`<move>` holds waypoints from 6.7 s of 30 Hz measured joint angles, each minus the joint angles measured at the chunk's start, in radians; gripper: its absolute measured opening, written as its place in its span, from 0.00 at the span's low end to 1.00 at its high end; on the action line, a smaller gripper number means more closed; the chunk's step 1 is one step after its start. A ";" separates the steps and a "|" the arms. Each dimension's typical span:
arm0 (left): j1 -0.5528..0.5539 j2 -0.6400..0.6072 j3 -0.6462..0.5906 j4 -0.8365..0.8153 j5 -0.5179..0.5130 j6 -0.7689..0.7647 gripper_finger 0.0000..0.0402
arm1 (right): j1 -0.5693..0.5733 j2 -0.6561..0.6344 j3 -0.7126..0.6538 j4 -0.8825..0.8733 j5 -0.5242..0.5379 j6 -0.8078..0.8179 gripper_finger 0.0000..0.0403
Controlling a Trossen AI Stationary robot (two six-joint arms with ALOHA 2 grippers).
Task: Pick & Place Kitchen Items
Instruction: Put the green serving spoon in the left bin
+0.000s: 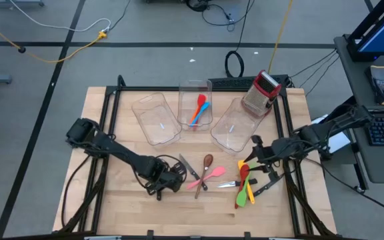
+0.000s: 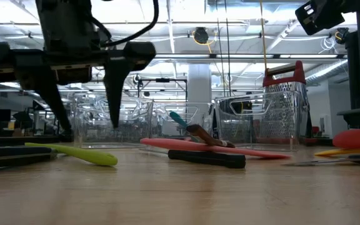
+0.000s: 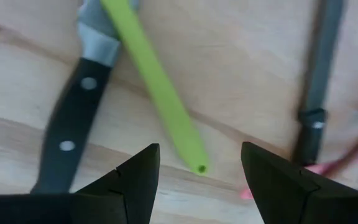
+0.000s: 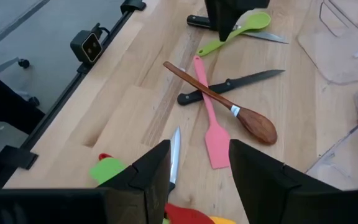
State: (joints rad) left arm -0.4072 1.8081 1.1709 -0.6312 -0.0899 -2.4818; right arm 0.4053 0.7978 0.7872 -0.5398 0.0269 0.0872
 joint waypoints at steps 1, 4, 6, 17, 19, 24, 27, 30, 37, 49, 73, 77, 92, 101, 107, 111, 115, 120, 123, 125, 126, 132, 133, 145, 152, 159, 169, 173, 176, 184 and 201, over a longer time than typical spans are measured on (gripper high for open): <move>0.000 0.009 0.000 0.006 0.016 -0.009 0.57 | 0.000 -0.008 0.000 -0.011 0.000 -0.003 0.39; 0.000 0.033 0.000 0.007 0.054 -0.026 0.57 | 0.000 -0.027 0.000 -0.041 -0.001 -0.006 0.39; 0.000 0.046 0.000 0.006 0.051 -0.032 0.57 | 0.000 -0.038 0.000 -0.056 -0.001 -0.013 0.39; 0.031 0.130 0.004 0.047 0.070 0.016 0.57 | 0.000 -0.058 0.000 -0.101 -0.002 -0.029 0.39; 0.038 0.140 0.006 0.039 0.082 0.018 0.57 | 0.000 -0.058 0.000 -0.101 -0.002 -0.029 0.39; 0.053 0.155 0.006 0.034 0.098 0.047 0.52 | 0.000 -0.058 0.000 -0.102 -0.002 -0.029 0.39; 0.053 0.155 0.006 0.021 0.098 0.047 0.41 | 0.000 -0.058 0.000 -0.105 -0.002 -0.029 0.39; 0.045 0.155 0.006 0.003 0.098 0.037 0.27 | 0.000 -0.058 0.000 -0.105 -0.002 -0.029 0.39; 0.012 0.154 0.005 -0.009 0.033 -0.002 0.10 | 0.000 -0.058 0.000 -0.105 -0.002 -0.029 0.39; -0.013 0.098 -0.002 -0.045 -0.043 0.000 0.10 | 0.000 -0.058 0.000 -0.101 -0.002 -0.028 0.39; -0.066 -0.045 -0.003 -0.033 -0.173 0.044 0.10 | 0.000 -0.058 0.000 -0.100 0.006 -0.020 0.39; -0.096 -0.080 -0.002 0.007 -0.166 0.071 0.10 | 0.000 -0.058 0.000 -0.100 0.031 -0.021 0.39; -0.074 -0.162 -0.002 0.405 -0.313 0.511 0.10 | 0.000 -0.057 0.000 -0.068 0.086 -0.024 0.39; 0.000 -0.162 -0.001 0.728 -0.237 1.031 0.10 | 0.000 -0.057 0.000 -0.061 0.134 -0.022 0.39; 0.015 -0.162 -0.001 0.986 -0.162 1.372 0.10 | 0.000 -0.057 0.000 -0.062 0.134 -0.021 0.39; 0.015 -0.162 -0.001 1.193 -0.116 1.539 0.10 | 0.000 -0.057 0.000 -0.062 0.134 -0.021 0.39; 0.014 -0.162 -0.001 1.406 -0.039 1.716 0.10 | 0.000 -0.057 0.000 -0.062 0.134 -0.021 0.39; 0.014 -0.162 -0.001 1.570 0.061 1.858 0.10 | 0.000 -0.057 0.000 -0.062 0.134 -0.021 0.39; 0.014 -0.162 -0.001 1.577 0.079 1.887 0.10 | 0.000 -0.057 0.000 -0.063 0.134 -0.021 0.39; 0.014 -0.162 -0.001 1.576 0.081 1.885 0.10 | 0.000 -0.057 0.000 -0.063 0.134 -0.021 0.39; 0.014 -0.162 -0.001 1.576 0.081 1.882 0.10 | 0.000 -0.057 0.000 -0.063 0.134 -0.021 0.39; 0.016 -0.162 0.000 1.514 0.008 1.800 0.10 | 0.000 -0.057 0.000 -0.063 0.134 -0.021 0.39; 0.017 -0.162 -0.001 1.474 -0.030 1.753 0.10 | 0.000 -0.057 0.000 -0.063 0.134 -0.021 0.39; 0.072 -0.173 -0.001 0.649 -0.174 0.979 0.10 | 0.000 -0.057 0.000 -0.063 0.134 -0.021 0.39; 0.153 -0.273 -0.001 0.281 -0.178 0.846 0.10 | 0.000 -0.057 0.000 -0.064 0.134 -0.021 0.39; 0.325 -0.406 -0.001 -0.074 -0.225 0.842 0.10 | 0.000 -0.057 0.000 -0.063 0.134 -0.021 0.39; 0.682 -0.429 -0.001 -0.348 -0.049 1.018 0.10 | 0.000 -0.057 0.000 -0.063 0.135 -0.020 0.39; 0.768 -0.416 -0.008 -0.348 -0.007 1.092 0.10 | 0.000 -0.057 0.000 -0.063 0.135 -0.020 0.39; 0.807 -0.421 -0.031 -0.348 0.017 1.119 0.10 | 0.000 -0.057 0.000 -0.063 0.135 -0.020 0.39; 0.804 -0.419 -0.138 -0.271 0.089 1.121 0.10 | 0.000 -0.057 0.000 -0.063 0.136 -0.020 0.39; 0.849 -0.419 -0.281 -0.047 0.152 1.195 0.10 | 0.000 -0.057 0.000 -0.062 0.138 -0.020 0.39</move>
State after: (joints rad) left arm 0.4417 1.3895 0.8901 -0.6780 0.0621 -1.2869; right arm 0.4049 0.7406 0.7872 -0.6022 0.1649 0.0673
